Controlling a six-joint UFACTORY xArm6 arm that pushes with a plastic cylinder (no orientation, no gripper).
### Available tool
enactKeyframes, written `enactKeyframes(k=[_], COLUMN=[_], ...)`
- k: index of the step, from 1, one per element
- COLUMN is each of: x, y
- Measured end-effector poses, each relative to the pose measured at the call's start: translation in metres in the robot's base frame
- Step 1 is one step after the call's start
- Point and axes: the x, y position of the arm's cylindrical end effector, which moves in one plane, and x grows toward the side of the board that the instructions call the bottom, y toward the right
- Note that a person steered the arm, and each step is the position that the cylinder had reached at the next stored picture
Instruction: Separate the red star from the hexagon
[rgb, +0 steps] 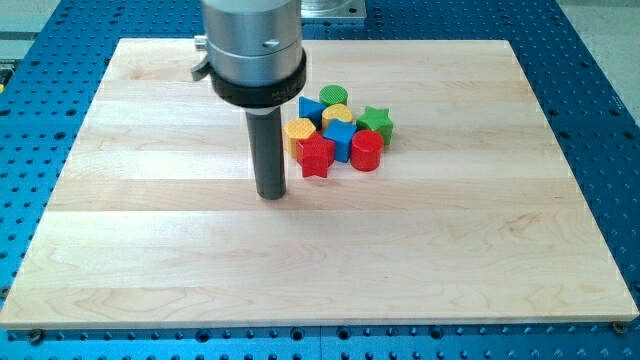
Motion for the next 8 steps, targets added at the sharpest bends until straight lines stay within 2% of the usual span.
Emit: enactKeyframes(k=[1,5,7,8], x=[0.013,-0.019,-0.041,-0.074], y=[0.046,0.082,0.006,-0.005])
